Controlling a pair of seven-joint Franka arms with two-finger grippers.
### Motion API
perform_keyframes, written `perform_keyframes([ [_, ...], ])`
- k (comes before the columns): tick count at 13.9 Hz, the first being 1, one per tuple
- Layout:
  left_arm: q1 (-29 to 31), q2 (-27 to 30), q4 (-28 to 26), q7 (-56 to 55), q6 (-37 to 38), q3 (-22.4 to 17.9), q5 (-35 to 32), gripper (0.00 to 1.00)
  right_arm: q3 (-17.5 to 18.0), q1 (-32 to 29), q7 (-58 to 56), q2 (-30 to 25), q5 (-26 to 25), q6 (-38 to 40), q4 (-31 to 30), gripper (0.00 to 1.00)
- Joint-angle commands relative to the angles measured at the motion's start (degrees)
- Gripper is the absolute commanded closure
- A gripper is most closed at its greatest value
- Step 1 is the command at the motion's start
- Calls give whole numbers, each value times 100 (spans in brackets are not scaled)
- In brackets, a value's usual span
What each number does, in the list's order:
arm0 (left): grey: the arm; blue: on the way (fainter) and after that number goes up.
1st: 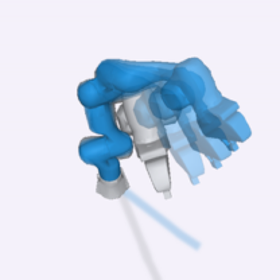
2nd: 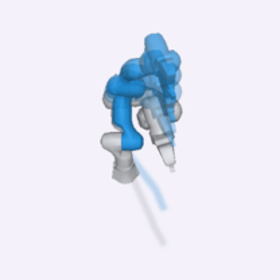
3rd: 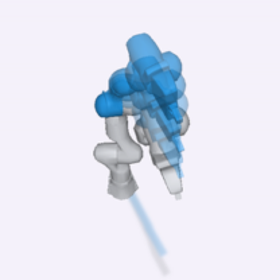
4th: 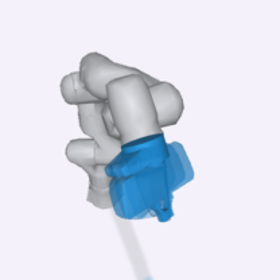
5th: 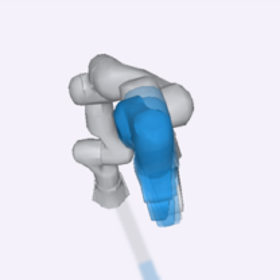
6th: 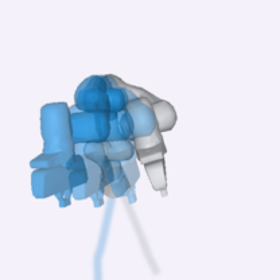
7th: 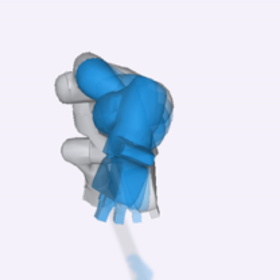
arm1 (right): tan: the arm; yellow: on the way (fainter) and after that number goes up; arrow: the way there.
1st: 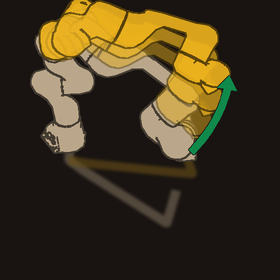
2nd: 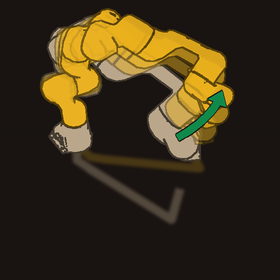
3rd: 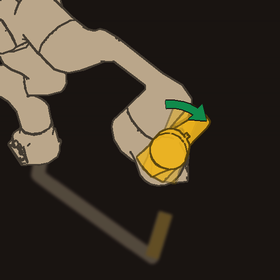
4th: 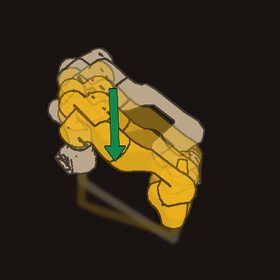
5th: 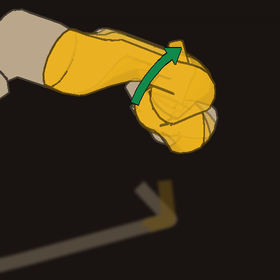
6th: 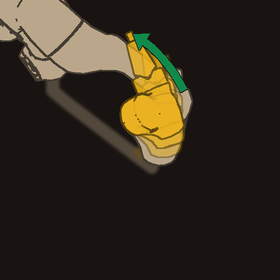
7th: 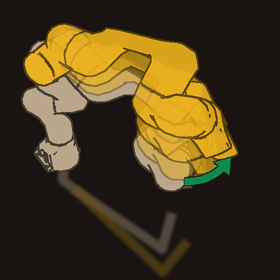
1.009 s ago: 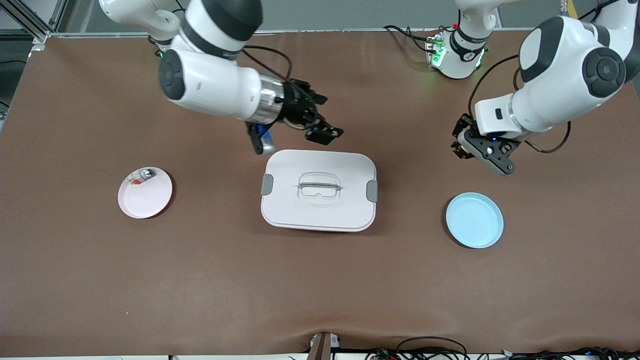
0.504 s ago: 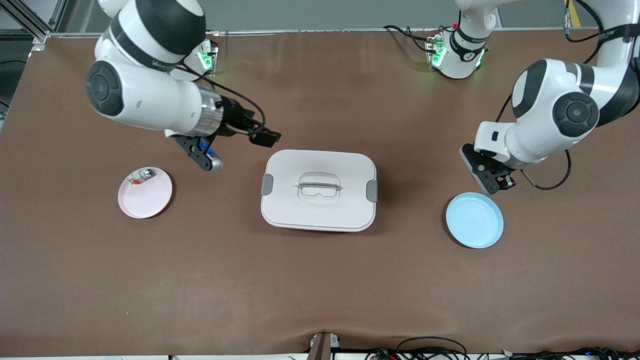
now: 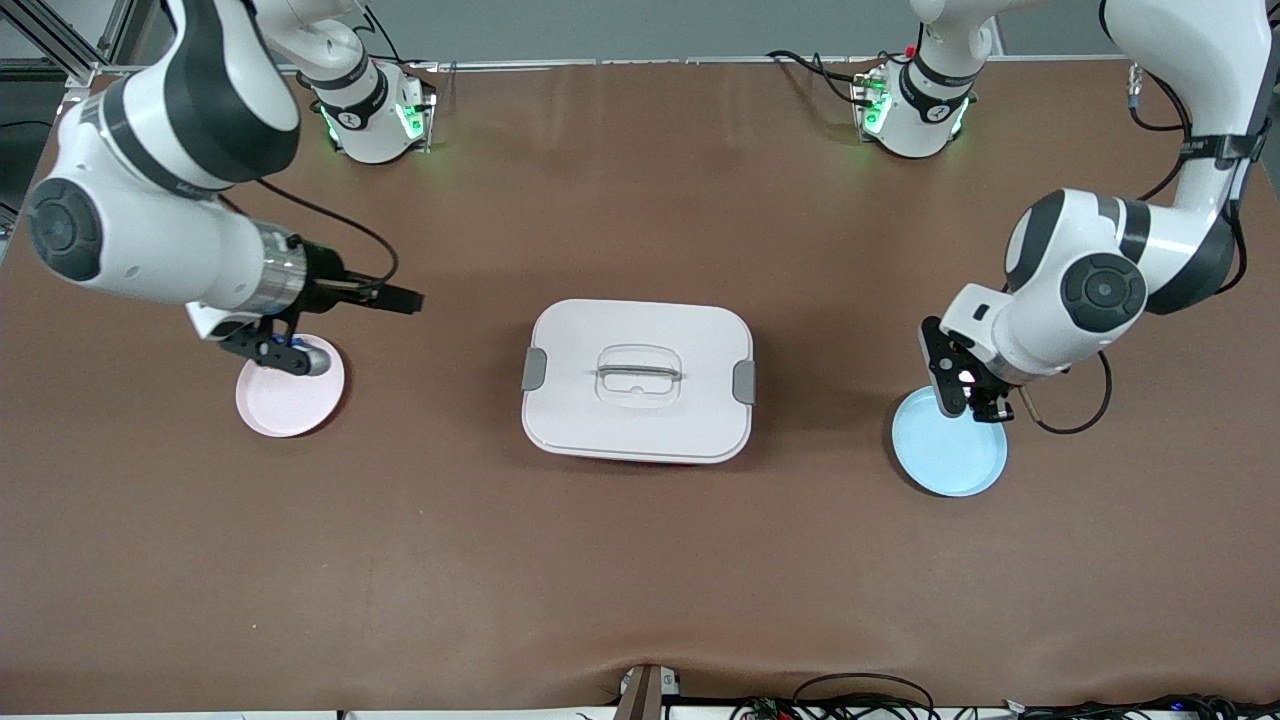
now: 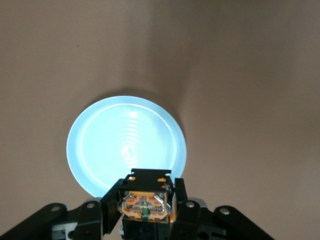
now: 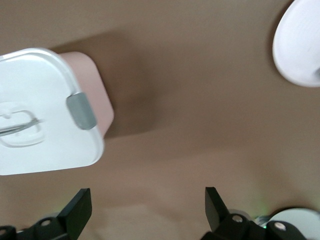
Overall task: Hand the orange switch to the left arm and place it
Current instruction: 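Lower the switch onto the blue plate while the right gripper withdraws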
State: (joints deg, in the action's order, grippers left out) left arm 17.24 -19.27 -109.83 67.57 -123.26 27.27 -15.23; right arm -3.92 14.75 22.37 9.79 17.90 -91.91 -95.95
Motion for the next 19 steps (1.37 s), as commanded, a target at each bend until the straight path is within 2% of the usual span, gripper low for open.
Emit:
perform_keyframes([
  [1, 384, -357, -21, 887, -504, 59, -103, 100, 111, -655, -1047, -180, -172, -73, -284, 0],
  [2, 455, -471, -21, 1046, -628, 59, -112, 100, 111, -823, -1329, -197, -225, -99, -432, 0],
  [4, 473, -569, -117, 1083, -856, 50, -103, 100, 111, -947, -1682, -337, -671, -396, -730, 0],
  [6, 499, -674, -223, 1083, -1094, 50, -103, 100, 111, -939, -1736, -784, -1137, -967, -1327, 0],
  [9, 499, -841, -276, 1083, -1305, 50, -147, 100, 111, -939, -2008, -1584, -1472, -1680, -2286, 0],
  [15, 684, -1026, -452, 1066, -1815, 41, -727, 100, 111, -1088, -2017, -2349, -1595, -1331, -2429, 0],
  [19, 710, -1184, -452, 1039, -2122, 41, -745, 100, 111, -1123, -2017, -2403, -1675, -927, -2078, 0],
])
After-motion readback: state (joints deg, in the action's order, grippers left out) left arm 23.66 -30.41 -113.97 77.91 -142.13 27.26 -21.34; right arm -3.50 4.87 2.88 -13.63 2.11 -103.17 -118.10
